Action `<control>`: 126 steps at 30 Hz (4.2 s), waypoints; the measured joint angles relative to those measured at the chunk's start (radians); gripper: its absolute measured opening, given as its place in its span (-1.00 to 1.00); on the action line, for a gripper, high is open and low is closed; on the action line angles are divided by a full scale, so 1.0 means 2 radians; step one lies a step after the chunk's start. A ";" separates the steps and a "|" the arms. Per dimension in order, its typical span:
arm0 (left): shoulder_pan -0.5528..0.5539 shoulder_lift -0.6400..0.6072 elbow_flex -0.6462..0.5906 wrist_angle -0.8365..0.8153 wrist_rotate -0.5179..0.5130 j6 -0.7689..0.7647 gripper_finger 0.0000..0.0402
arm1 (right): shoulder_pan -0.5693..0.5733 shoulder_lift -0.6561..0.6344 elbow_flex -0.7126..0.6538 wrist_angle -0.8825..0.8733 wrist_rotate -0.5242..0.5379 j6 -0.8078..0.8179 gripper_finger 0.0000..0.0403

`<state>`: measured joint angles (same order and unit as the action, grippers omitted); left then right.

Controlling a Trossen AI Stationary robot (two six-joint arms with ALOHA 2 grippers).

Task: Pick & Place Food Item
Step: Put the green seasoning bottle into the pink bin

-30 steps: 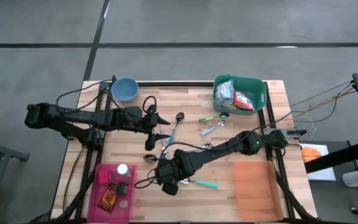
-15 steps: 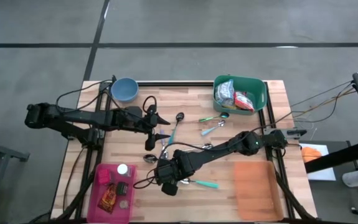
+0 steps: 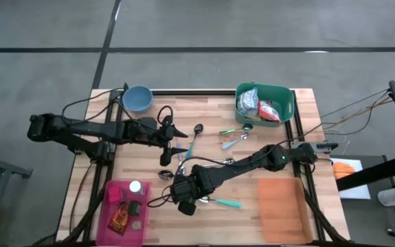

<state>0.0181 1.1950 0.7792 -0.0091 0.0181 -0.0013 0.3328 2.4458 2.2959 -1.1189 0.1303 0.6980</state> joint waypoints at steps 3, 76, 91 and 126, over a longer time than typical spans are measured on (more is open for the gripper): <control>0.000 0.000 0.000 0.000 0.000 0.000 0.34 | 0.000 0.000 0.000 0.004 0.001 0.001 0.19; 0.000 0.000 0.000 -0.021 0.000 0.000 0.34 | 0.071 -0.579 -0.790 0.728 0.146 -0.206 0.60; 0.000 0.000 0.000 -0.022 0.000 0.000 0.34 | 0.071 -0.812 -0.979 0.909 0.128 -0.272 0.60; -0.002 0.000 0.000 -0.030 0.005 -0.105 0.34 | 0.071 -0.813 -0.974 0.902 0.127 -0.289 0.60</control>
<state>0.0138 1.1946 0.7792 -0.0688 0.0274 -0.2111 0.4751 0.8204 0.3489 0.6857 0.3845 0.1200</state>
